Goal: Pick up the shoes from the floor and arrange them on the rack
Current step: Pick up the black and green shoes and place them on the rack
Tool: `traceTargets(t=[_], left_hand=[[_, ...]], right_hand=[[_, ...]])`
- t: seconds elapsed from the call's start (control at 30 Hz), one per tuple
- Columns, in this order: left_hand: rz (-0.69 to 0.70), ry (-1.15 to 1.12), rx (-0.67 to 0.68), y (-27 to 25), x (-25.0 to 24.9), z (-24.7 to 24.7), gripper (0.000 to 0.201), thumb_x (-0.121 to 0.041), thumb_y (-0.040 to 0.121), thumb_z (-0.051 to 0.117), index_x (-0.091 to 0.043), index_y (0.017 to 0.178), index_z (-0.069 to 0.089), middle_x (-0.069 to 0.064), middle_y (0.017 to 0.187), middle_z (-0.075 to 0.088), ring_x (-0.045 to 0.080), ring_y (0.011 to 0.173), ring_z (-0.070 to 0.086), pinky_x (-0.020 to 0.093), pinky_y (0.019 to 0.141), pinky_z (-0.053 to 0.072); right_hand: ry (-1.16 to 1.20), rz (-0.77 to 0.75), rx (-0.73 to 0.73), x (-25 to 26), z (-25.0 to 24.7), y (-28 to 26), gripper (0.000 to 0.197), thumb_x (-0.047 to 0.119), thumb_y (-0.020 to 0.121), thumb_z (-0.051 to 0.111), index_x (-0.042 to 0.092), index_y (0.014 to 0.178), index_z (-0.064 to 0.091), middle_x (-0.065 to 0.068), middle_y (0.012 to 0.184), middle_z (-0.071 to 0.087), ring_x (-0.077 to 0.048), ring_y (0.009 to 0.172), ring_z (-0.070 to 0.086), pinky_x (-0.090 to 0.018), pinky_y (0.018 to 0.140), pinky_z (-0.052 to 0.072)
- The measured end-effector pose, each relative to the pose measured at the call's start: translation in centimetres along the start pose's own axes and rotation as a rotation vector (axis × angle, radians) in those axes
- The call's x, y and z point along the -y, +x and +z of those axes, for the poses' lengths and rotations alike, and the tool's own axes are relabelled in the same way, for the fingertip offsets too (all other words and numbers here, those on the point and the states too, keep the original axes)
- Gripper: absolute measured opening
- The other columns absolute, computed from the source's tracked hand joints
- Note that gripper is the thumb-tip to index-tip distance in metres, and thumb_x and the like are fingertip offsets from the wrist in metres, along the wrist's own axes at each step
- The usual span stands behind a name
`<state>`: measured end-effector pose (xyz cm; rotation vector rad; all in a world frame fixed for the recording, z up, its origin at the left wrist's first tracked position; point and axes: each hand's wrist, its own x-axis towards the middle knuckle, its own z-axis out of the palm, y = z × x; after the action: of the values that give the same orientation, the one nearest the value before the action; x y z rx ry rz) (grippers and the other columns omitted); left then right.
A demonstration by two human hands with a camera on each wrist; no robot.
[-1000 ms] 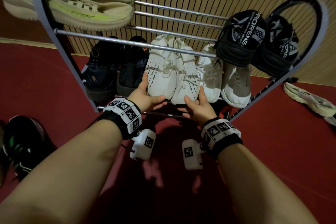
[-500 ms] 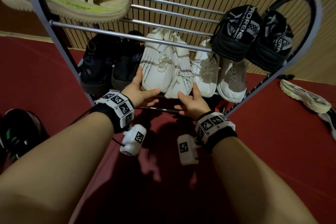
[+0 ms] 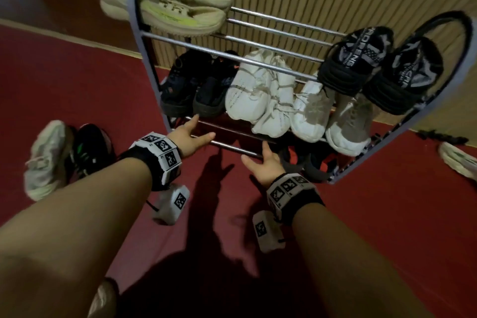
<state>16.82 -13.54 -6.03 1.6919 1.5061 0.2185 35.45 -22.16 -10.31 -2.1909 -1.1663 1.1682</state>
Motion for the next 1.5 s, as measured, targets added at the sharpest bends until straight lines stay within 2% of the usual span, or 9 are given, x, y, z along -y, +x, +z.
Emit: traceTargets(t=[0.17,0.33,0.57,0.73,0.9,1.0,1.27,1.4,1.5], left_hand=[[-0.139,-0.066,-0.17,-2.8,4.3,-4.9,0.081,-0.046,0.087,0.057,-0.021,0.15,0.013,0.012,0.15,0.033,0.026,0.137,0.033,0.031,0.112,0.028],[-0.258,-0.14,-0.301,-2.6,11.3,-7.8,0.088,-0.041,0.081,0.067,-0.021,0.15,0.015,0.012,0.153,0.025,0.028,0.14,0.026,0.034,0.112,0.025],[-0.399,0.02,-0.211,-0.7,20.7,-12.2,0.101,-0.033,0.073,0.077,-0.022,0.15,0.012,0.017,0.152,0.022,0.035,0.139,0.026,0.042,0.113,0.028],[-0.451,0.161,-0.017,1.5,25.9,-12.6,0.105,-0.04,0.074,0.075,-0.03,0.15,0.002,0.017,0.153,0.013,0.036,0.141,0.02,0.043,0.115,0.023],[-0.465,0.185,0.15,3.2,27.7,-10.4,0.103,-0.046,0.076,0.071,-0.034,0.148,-0.002,0.014,0.155,0.007,0.036,0.141,0.018,0.046,0.114,0.025],[-0.463,0.21,0.169,4.3,28.1,-9.3,0.105,-0.05,0.075,0.07,-0.034,0.149,-0.003,0.013,0.155,0.004,0.036,0.142,0.014,0.045,0.115,0.023],[-0.392,0.334,0.139,5.2,28.4,-7.7,0.119,-0.053,0.065,0.076,-0.05,0.14,-0.016,0.003,0.148,-0.038,0.039,0.143,-0.008,0.049,0.116,0.018],[-0.373,0.487,0.154,5.3,28.0,-5.9,0.114,-0.07,0.063,0.066,-0.054,0.137,-0.019,0.001,0.149,-0.037,0.047,0.138,-0.017,0.06,0.112,0.015],[-0.368,0.506,0.089,5.9,28.4,-5.2,0.108,-0.069,0.066,0.064,-0.055,0.138,-0.015,0.0,0.151,-0.032,0.046,0.138,-0.019,0.061,0.111,0.018]], right_hand=[[-0.067,-0.05,0.108,3.4,4.4,-1.2,0.083,0.056,0.086,0.054,0.031,0.15,0.008,-0.009,0.157,0.01,-0.031,0.142,0.021,-0.043,0.116,0.023],[-0.143,-0.116,0.112,6.9,8.5,-0.5,0.081,0.054,0.086,0.055,0.03,0.15,0.013,-0.008,0.156,0.013,-0.029,0.142,0.023,-0.039,0.116,0.024],[-0.24,-0.088,0.103,11.2,14.8,0.8,0.081,0.054,0.085,0.056,0.029,0.15,0.014,-0.006,0.154,0.016,-0.027,0.139,0.028,-0.038,0.116,0.025],[-0.236,-0.049,0.087,12.6,18.2,1.6,0.078,0.051,0.087,0.056,0.03,0.15,0.015,-0.004,0.154,0.016,-0.024,0.141,0.024,-0.035,0.116,0.022],[-0.283,-0.025,0.063,11.8,20.5,1.4,0.076,0.04,0.088,0.059,0.018,0.149,0.02,-0.012,0.151,0.025,-0.025,0.139,0.027,-0.029,0.112,0.022],[-0.317,0.032,0.074,11.0,21.0,1.7,0.079,0.046,0.086,0.058,0.024,0.15,0.017,-0.011,0.154,0.021,-0.026,0.143,0.019,-0.036,0.117,0.02],[-0.35,0.006,0.079,10.8,22.1,2.5,0.079,0.047,0.088,0.055,0.024,0.151,0.013,-0.008,0.156,0.014,-0.025,0.143,0.017,-0.032,0.115,0.017],[-0.345,0.02,0.122,10.4,22.8,2.4,0.078,0.045,0.09,0.054,0.025,0.151,0.009,-0.009,0.155,0.014,-0.023,0.142,0.02,-0.03,0.115,0.019],[-0.361,0.028,0.131,9.7,22.8,2.3,0.078,0.045,0.09,0.053,0.025,0.151,0.009,-0.009,0.154,0.015,-0.022,0.142,0.021,-0.03,0.115,0.02]])
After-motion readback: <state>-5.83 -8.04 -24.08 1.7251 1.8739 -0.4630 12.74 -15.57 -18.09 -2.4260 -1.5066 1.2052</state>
